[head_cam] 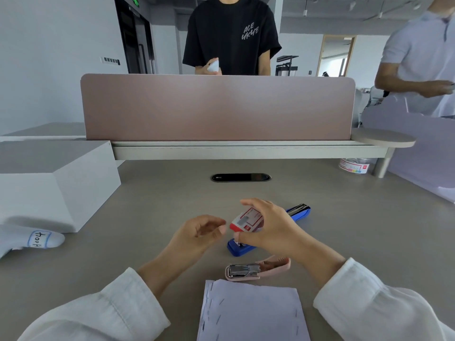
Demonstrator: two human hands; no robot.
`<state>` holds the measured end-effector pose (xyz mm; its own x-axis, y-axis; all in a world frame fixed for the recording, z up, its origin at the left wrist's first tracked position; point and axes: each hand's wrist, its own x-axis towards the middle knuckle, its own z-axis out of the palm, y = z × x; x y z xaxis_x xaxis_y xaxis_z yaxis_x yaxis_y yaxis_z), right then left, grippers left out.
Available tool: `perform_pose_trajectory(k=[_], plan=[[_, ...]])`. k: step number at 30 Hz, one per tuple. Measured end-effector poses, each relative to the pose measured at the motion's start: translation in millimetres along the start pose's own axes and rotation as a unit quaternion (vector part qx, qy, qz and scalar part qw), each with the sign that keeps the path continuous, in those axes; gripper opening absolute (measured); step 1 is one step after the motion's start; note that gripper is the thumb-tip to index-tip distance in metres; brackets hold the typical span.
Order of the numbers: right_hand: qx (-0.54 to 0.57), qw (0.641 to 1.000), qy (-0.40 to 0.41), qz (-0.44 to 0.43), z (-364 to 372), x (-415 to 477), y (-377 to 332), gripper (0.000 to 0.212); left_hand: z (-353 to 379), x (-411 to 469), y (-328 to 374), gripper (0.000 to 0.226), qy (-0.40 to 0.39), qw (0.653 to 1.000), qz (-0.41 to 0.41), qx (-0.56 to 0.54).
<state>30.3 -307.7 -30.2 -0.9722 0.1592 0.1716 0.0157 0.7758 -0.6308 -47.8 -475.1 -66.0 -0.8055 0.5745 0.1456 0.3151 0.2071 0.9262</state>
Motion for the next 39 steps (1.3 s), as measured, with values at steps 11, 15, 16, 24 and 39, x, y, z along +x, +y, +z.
perform_pose_trajectory(k=[11,15,16,24,39], plan=[[-0.259,0.923,0.006,0.285,-40,-2,90,0.059,18,22,-8,0.054,-0.059,0.963,0.031,0.263],[-0.24,0.93,0.009,0.279,-26,3,99,0.063,29,35,-8,0.047,-0.067,0.959,0.018,0.274],[-0.238,0.929,0.004,0.282,-26,3,98,0.065,32,37,-9,0.043,-0.063,0.959,0.022,0.277],[-0.071,0.948,0.097,0.294,-33,12,105,0.046,29,39,-20,0.013,-0.017,0.976,0.037,0.213],[0.111,0.968,0.223,-0.019,-26,27,67,0.036,28,40,-14,0.018,0.064,0.99,0.052,0.112]])
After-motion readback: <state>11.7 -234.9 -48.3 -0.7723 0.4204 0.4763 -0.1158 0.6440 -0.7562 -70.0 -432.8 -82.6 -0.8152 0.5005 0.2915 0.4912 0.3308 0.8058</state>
